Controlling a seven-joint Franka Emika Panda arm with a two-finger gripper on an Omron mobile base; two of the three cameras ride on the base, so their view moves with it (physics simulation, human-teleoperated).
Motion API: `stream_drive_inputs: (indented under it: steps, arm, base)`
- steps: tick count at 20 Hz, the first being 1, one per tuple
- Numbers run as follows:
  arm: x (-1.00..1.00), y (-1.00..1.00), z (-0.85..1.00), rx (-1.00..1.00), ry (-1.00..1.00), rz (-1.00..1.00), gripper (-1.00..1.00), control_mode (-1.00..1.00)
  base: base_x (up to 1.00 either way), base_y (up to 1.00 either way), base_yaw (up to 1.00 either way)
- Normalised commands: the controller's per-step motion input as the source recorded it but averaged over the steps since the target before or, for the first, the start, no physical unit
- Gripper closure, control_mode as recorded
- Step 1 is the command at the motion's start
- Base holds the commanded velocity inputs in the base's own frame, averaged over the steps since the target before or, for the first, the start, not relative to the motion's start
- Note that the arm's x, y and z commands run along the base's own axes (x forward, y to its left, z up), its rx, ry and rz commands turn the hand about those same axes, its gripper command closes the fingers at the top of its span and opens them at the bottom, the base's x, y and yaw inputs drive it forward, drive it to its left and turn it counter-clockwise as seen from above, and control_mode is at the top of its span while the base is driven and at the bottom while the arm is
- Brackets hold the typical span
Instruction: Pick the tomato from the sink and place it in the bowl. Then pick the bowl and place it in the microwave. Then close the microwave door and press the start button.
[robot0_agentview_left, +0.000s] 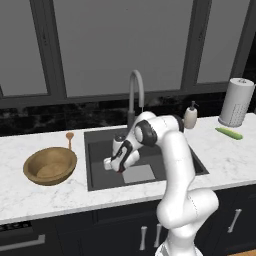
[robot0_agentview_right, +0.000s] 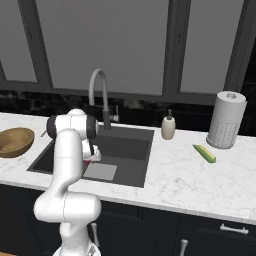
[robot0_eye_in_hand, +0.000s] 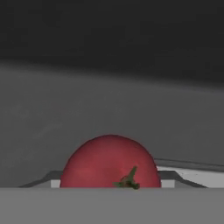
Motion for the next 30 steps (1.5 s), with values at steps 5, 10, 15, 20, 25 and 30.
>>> stream_drive_inputs:
  steps: [5,10,15,20,25,30]
  arm:
    - [0.31,0.1,-0.49,0.0,0.0,0.0,1.0,-1.0]
    - [-0.56,0.13,0.29,-0.01,-0.17,0.0,1.0,-1.0]
    - [-0.87,0.0,1.0,0.01,-0.23,0.0,1.0,-1.0]
    - [-0.64,0.09,1.0,0.08,-0.14,0.0,1.0,-1.0]
    - [-0.43,0.26,1.0,0.12,-0.03,0.01,1.0,-1.0]
    - [-0.07,0.01,1.0,0.05,-0.31,0.04,1.0,-1.0]
  base:
    - [0.0,0.0,0.0]
    - [0.0,0.0,0.0]
    - [0.0,0.0,0.0]
    - [0.0,0.0,0.0]
    - [0.0,0.0,0.0]
    - [0.0,0.0,0.0]
